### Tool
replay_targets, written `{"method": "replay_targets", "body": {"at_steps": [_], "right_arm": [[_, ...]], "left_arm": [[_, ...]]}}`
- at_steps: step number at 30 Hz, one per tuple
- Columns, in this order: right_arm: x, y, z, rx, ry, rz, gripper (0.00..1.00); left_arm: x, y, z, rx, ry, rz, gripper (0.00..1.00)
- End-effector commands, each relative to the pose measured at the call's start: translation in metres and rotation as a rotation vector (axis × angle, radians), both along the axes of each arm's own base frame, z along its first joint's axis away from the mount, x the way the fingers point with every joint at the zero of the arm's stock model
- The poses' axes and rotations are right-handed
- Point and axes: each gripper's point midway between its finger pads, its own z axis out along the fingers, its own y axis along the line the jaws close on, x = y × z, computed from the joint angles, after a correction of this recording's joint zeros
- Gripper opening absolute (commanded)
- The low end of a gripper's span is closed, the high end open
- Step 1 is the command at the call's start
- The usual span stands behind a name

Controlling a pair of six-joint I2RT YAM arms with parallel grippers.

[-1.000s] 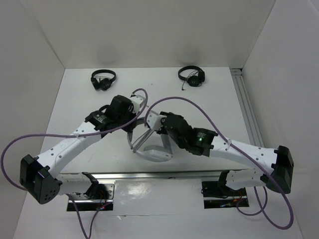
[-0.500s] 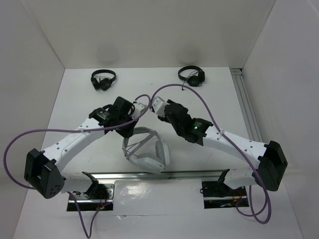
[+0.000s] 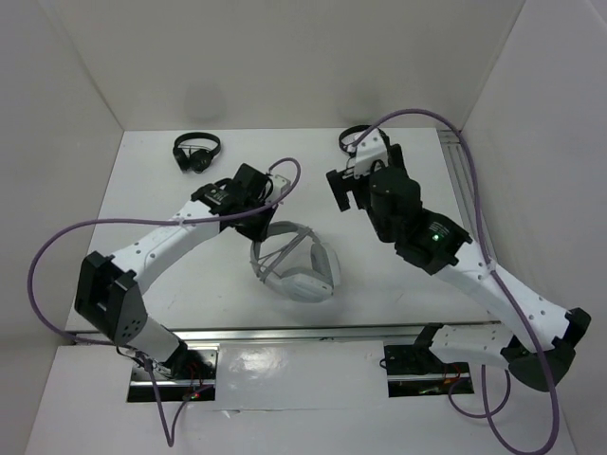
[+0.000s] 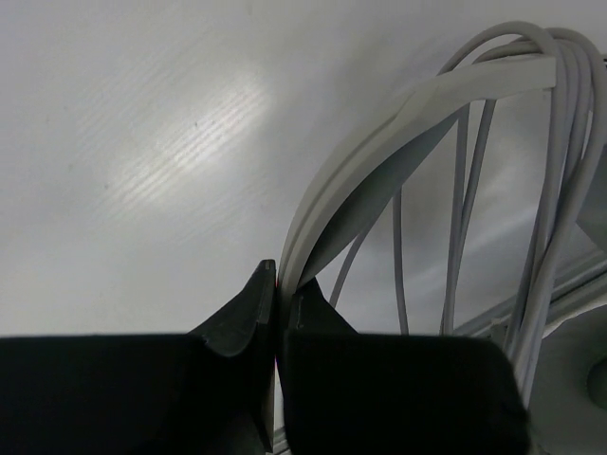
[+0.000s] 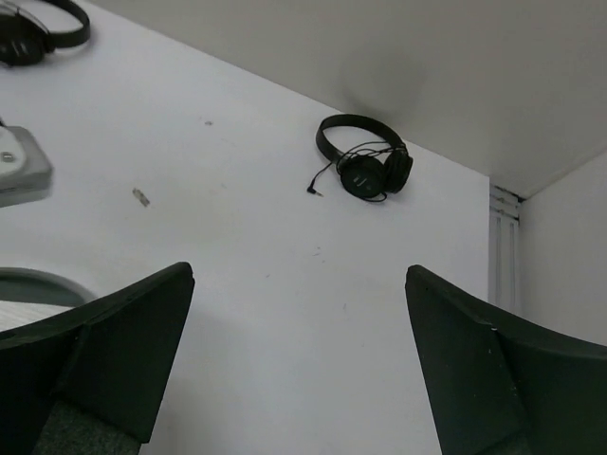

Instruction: Wrap the headphones

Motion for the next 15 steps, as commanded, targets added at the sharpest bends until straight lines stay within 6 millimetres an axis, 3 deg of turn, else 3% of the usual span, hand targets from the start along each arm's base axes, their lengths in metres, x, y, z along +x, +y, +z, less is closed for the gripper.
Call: {"method": "replay_targets", "body": {"at_steps": [1,3,4,5,6,7,8,9,10,11,12,13,15], "right_arm": [[-0.018,-0.026,0.018,0.171,0.028,-0.109,1.0],[-0.024,-0.022,0.021,0.229,0.042,-0.078,1.0],[-0.033,-0.024,0.032,0.267,0.026,-0.034,1.0],[-0.037,-0.018,0.025,0.284,0.028,0.01,1.0],[-0.042,-0.012,0.026,0.323,0.031,0.055,1.0],[-0.049,-0.019,0.032,0.361,0.016,0.055,1.0],[-0.05,-0.027,0.032,0.377,0.014,0.016,1.0],[-0.049,-0.039,0.028,0.409,0.019,-0.068,1.0],[-0.051,-0.046,0.024,0.397,0.036,-0.101,1.0],[-0.052,-0.051,0.025,0.395,0.039,-0.122,1.0],[-0.054,-0.057,0.032,0.419,0.03,-0.147,1.0],[-0.053,-0.058,0.031,0.411,0.039,-0.164,1.0],[-0.056,-0.061,0.036,0.398,0.049,-0.166,1.0]], "left_arm": [[0.044,-0.039,0.028,-0.149,-0.094,0.062,0.0],[0.061,-0.056,0.03,-0.174,-0.123,0.069,0.0],[0.071,-0.069,0.039,-0.199,-0.15,0.074,0.0],[0.079,-0.08,0.024,-0.169,-0.14,0.089,0.0],[0.087,-0.089,0.022,-0.176,-0.143,0.111,0.0],[0.099,-0.102,0.033,-0.192,-0.175,0.121,0.0],[0.109,-0.105,0.03,-0.155,-0.207,0.159,0.0],[0.111,-0.124,0.008,-0.129,-0.182,0.163,0.0],[0.121,-0.137,0.021,-0.155,-0.203,0.172,0.0],[0.124,-0.147,0.017,-0.161,-0.192,0.177,0.0],[0.127,-0.158,-0.007,-0.146,-0.148,0.211,0.0],[0.137,-0.167,0.003,-0.178,-0.164,0.225,0.0],[0.144,-0.181,-0.005,-0.212,-0.144,0.287,0.0]]}}
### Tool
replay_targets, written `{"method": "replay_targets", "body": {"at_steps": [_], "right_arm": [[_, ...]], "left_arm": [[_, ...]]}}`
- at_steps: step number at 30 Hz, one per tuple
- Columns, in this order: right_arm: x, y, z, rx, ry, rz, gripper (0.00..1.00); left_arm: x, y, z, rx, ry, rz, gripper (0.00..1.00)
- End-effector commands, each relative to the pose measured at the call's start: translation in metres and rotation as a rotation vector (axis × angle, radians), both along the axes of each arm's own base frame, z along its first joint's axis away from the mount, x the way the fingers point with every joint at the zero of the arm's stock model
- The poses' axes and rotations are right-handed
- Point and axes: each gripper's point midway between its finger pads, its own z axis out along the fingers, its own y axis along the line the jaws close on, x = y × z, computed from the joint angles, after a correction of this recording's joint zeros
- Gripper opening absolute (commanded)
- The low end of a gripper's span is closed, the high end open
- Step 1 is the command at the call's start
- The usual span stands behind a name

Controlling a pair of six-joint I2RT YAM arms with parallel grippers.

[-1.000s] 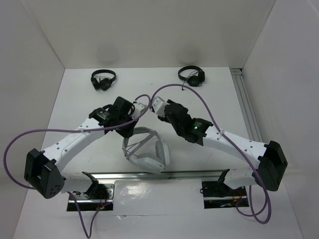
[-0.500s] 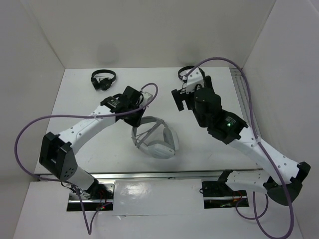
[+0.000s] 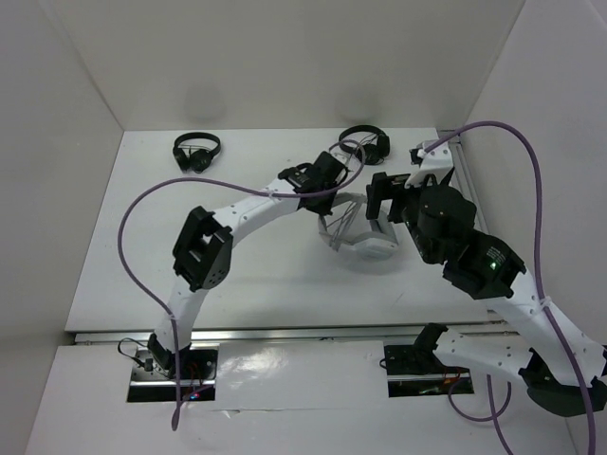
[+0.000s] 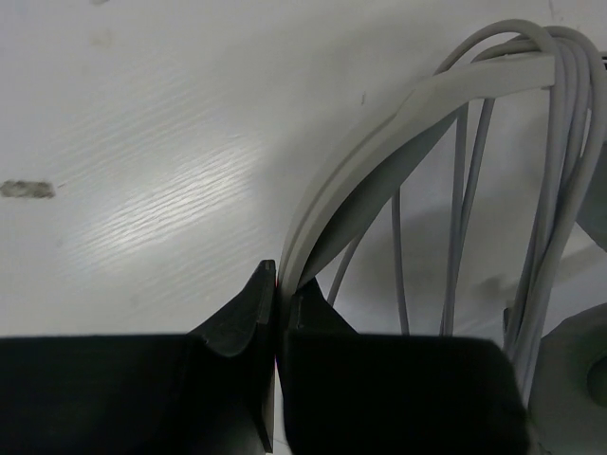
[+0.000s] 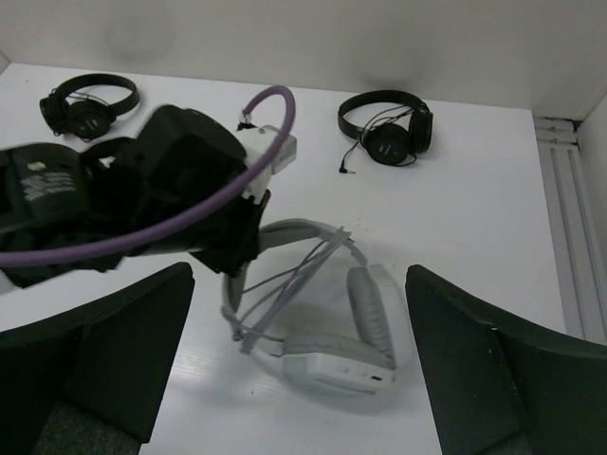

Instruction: Wrap the headphones

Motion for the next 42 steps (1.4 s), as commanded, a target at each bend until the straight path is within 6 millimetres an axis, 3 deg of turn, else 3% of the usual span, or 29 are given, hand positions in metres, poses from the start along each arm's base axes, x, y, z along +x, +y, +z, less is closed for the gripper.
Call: {"method": "replay_targets", "body": {"at_steps": [1,2,5,11,16,18,20,25,28,32,33,35,39,42], "right_arm": [[-0.003,-0.013,0.007,0.028,0.027,-0.068,1.0],[-0.004,-0.012,0.008,0.028,0.03,-0.059,1.0],[-0.008,-0.015,0.009,0.037,0.025,-0.05,1.0],[-0.01,-0.013,-0.001,0.004,0.049,-0.031,1.0],[-0.012,-0.008,-0.007,0.002,0.062,0.003,1.0],[-0.012,-0.008,-0.007,0.002,0.062,0.003,1.0],[-0.012,-0.008,-0.007,0.002,0.062,0.003,1.0],[-0.013,-0.002,-0.008,0.007,0.069,0.036,1.0],[-0.016,-0.002,-0.006,0.016,0.065,0.046,1.0],[-0.019,-0.001,-0.006,0.027,0.072,0.065,1.0],[-0.02,0.001,-0.007,0.028,0.074,0.074,1.0],[-0.021,0.002,-0.003,0.036,0.069,0.085,1.0],[-0.024,0.006,0.0,0.054,0.063,0.118,1.0],[-0.024,0.009,-0.004,0.043,0.078,0.13,1.0]], "left_arm": [[0.022,-0.033,0.011,-0.151,-0.008,0.142,0.0],[0.029,-0.04,0.017,-0.184,-0.022,0.155,0.0],[0.035,-0.059,0.007,-0.232,-0.003,0.173,0.0],[0.024,-0.081,-0.012,-0.254,0.012,0.254,0.0],[0.004,-0.082,-0.044,-0.219,0.054,0.292,0.0],[-0.004,-0.084,-0.042,-0.234,0.052,0.3,0.0],[-0.021,-0.085,-0.057,-0.204,0.071,0.293,0.0],[-0.028,-0.076,-0.069,-0.192,0.108,0.357,0.01],[-0.032,-0.072,-0.075,-0.181,0.124,0.371,0.11],[-0.031,-0.056,-0.057,-0.201,0.094,0.43,0.26],[-0.03,-0.057,-0.042,-0.237,0.079,0.434,0.31],[-0.026,-0.057,-0.03,-0.261,0.053,0.438,0.37],[-0.02,-0.056,-0.016,-0.287,0.031,0.436,0.35],[-0.018,-0.06,-0.013,-0.31,0.028,0.428,0.39]]}}
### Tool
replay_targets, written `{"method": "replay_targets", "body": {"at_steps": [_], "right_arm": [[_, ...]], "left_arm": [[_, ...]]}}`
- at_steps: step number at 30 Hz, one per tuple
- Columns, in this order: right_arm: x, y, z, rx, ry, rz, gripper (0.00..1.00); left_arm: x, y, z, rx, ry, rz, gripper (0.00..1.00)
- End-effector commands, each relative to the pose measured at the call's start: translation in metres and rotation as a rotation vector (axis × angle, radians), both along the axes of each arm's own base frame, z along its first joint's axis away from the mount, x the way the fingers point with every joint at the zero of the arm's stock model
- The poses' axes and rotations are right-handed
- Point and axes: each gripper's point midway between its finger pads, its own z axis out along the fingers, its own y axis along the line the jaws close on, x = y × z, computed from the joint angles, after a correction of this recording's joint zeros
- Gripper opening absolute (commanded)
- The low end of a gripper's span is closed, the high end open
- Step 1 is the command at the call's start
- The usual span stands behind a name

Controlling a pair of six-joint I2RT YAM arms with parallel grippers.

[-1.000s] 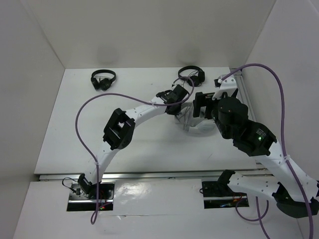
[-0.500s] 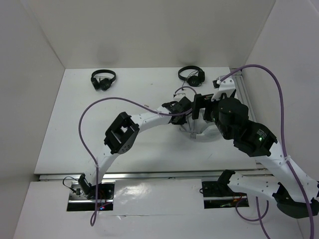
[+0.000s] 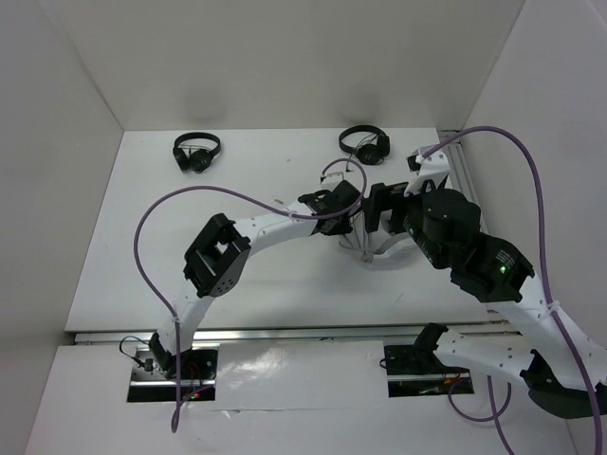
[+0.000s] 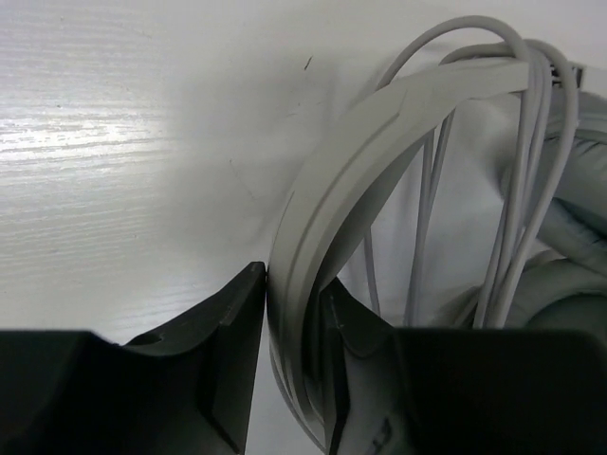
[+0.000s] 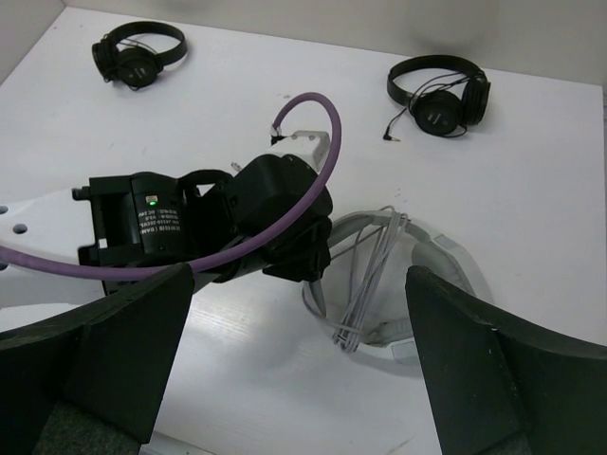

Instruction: Wrap the headphones

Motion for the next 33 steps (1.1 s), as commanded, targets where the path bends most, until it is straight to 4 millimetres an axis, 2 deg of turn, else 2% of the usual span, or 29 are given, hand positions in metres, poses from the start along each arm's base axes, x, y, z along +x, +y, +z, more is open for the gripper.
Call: {"method": "replay_targets", "body": {"at_steps": [1,5,6,11,15,16,17,19,20,22,25,26,27,29,30,31,33], "right_arm": [[-0.004,0.002,0.004,0.022,0.003,0.025,1.0],[-0.004,0.004,0.0,0.017,0.011,0.034,1.0],[-0.004,0.004,0.0,0.017,0.011,0.034,1.0],[-0.006,0.002,0.002,0.024,0.005,0.034,1.0],[-0.007,0.004,0.002,0.025,0.007,0.043,1.0],[-0.007,0.004,0.002,0.025,0.007,0.043,1.0],[-0.008,0.004,0.0,0.02,0.015,0.051,1.0],[-0.008,0.004,0.0,0.02,0.015,0.051,1.0],[-0.009,0.006,0.0,0.022,0.017,0.062,1.0],[-0.009,0.009,0.001,0.031,0.013,0.072,1.0],[-0.012,0.006,0.002,0.031,0.013,0.072,1.0],[-0.012,0.006,0.002,0.031,0.013,0.072,1.0],[-0.013,0.002,0.003,0.023,0.016,0.062,1.0],[-0.015,0.003,0.005,0.035,0.02,0.07,1.0],[-0.017,0.001,0.0,0.025,0.041,0.067,1.0],[-0.02,-0.002,0.004,0.042,0.037,0.065,1.0],[-0.025,-0.006,0.001,0.065,0.059,0.056,1.0]], "left_arm": [[0.019,0.002,0.038,-0.071,-0.076,0.04,0.41],[0.019,0.0,0.039,-0.096,-0.062,0.028,0.43],[0.018,0.002,0.03,-0.082,-0.05,0.028,0.43],[0.013,0.001,0.021,-0.093,-0.028,0.022,0.46],[0.01,0.004,0.032,-0.119,-0.044,0.029,0.46],[0.011,0.003,0.039,-0.135,-0.058,0.028,0.54],[0.015,0.008,0.042,-0.138,-0.071,0.043,0.67],[0.014,0.012,0.062,-0.158,-0.105,0.042,0.92],[0.014,0.014,0.067,-0.163,-0.12,0.048,1.0],[0.014,0.02,0.096,-0.178,-0.177,0.038,1.0],[0.013,0.044,0.116,-0.143,-0.232,0.065,1.0],[0.008,0.053,0.145,-0.169,-0.277,0.066,1.0],[0.002,0.063,0.147,-0.153,-0.289,0.069,1.0],[-0.009,0.08,0.169,-0.14,-0.337,0.041,1.0],[-0.021,0.096,0.194,-0.154,-0.387,0.037,1.0],[-0.028,0.109,0.204,-0.131,-0.409,0.033,1.0],[-0.052,0.14,0.205,-0.037,-0.406,-0.014,1.0]]}}
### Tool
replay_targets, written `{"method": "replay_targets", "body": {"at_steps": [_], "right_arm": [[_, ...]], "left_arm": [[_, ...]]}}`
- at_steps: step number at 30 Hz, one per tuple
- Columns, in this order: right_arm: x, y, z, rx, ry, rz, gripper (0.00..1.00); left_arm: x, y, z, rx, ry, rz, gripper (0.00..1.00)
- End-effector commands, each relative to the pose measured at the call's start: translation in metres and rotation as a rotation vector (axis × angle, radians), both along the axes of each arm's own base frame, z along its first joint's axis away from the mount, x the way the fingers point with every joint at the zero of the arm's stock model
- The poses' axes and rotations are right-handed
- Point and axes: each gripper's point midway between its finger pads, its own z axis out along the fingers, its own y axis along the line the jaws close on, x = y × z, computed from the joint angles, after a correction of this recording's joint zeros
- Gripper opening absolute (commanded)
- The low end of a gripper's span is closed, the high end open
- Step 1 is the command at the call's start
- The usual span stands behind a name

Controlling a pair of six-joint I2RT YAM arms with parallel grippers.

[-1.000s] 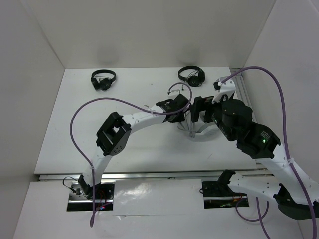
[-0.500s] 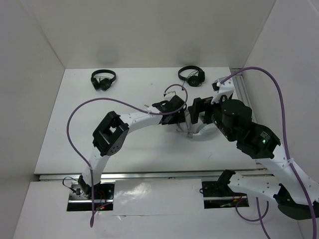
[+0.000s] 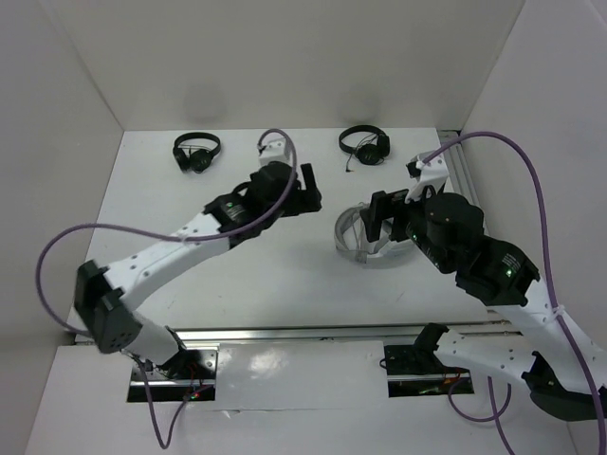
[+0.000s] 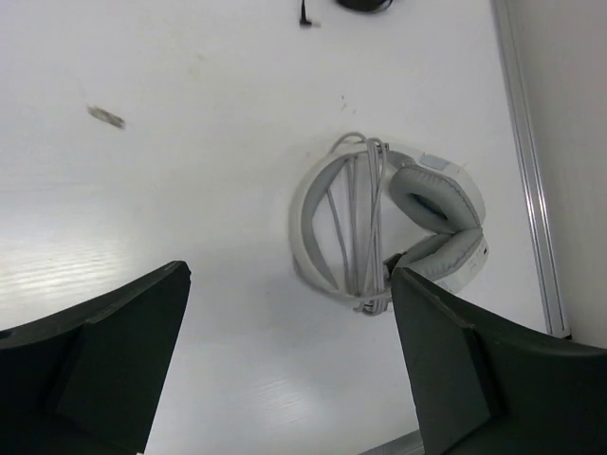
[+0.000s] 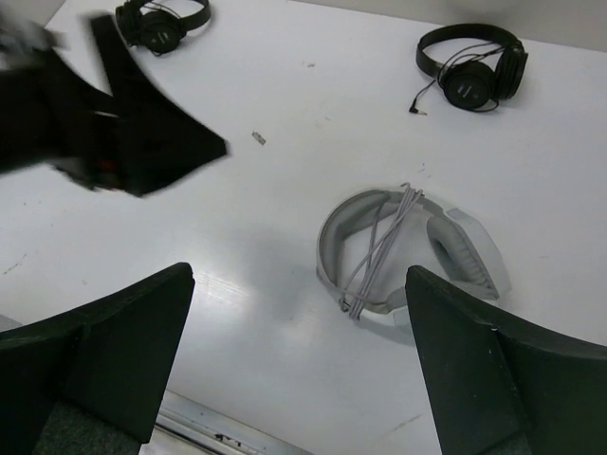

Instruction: Wrap the headphones

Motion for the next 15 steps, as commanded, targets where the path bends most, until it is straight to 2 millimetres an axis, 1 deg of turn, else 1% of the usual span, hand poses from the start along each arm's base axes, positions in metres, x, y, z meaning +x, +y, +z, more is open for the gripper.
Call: {"method": "replay_targets", "body": {"at_steps": [1,2,3,4,5,6,7,8,9,10,12,13,14,15], "right_arm": [[-0.016,-0.015,0.002,0.048,0.035,-0.021,1.0],[-0.016,-0.019,0.0,0.035,0.04,-0.035,1.0],[-0.019,-0.024,-0.001,0.039,0.045,-0.051,1.0],[-0.021,-0.028,-0.009,0.015,0.071,-0.065,1.0],[-0.023,-0.032,-0.009,0.014,0.077,-0.076,1.0],[-0.024,-0.033,-0.012,0.013,0.092,-0.081,1.0],[-0.029,-0.038,-0.009,0.017,0.088,-0.08,1.0],[-0.034,-0.041,-0.002,0.037,0.076,-0.071,1.0],[-0.035,-0.043,-0.001,0.037,0.076,-0.071,1.0],[-0.041,-0.049,0.001,0.037,0.076,-0.071,1.0],[-0.047,-0.058,0.012,0.054,0.057,-0.079,1.0],[-0.052,-0.063,0.012,0.056,0.065,-0.082,1.0],[-0.055,-0.065,0.017,0.07,0.063,-0.084,1.0],[-0.057,-0.069,0.016,0.069,0.064,-0.084,1.0]], "left_arm": [[-0.035,0.059,0.05,0.092,-0.126,-0.004,1.0],[-0.049,0.071,0.056,0.12,-0.146,-0.019,1.0],[-0.064,0.091,0.047,0.162,-0.114,-0.016,1.0],[-0.077,0.107,0.054,0.176,-0.131,-0.009,1.0],[-0.099,0.129,0.078,0.137,-0.186,-0.019,1.0],[-0.111,0.144,0.087,0.135,-0.21,-0.025,1.0],[-0.124,0.162,0.084,0.171,-0.207,-0.027,1.0],[-0.142,0.185,0.102,0.152,-0.265,-0.033,1.0],[-0.152,0.196,0.107,0.152,-0.276,-0.036,1.0],[-0.166,0.213,0.111,0.165,-0.265,-0.039,1.0],[-0.184,0.235,0.118,0.158,-0.264,-0.025,1.0],[-0.195,0.247,0.13,0.121,-0.28,-0.014,1.0],[-0.205,0.255,0.123,0.135,-0.247,-0.024,1.0],[-0.211,0.259,0.123,0.113,-0.238,-0.025,1.0]]}}
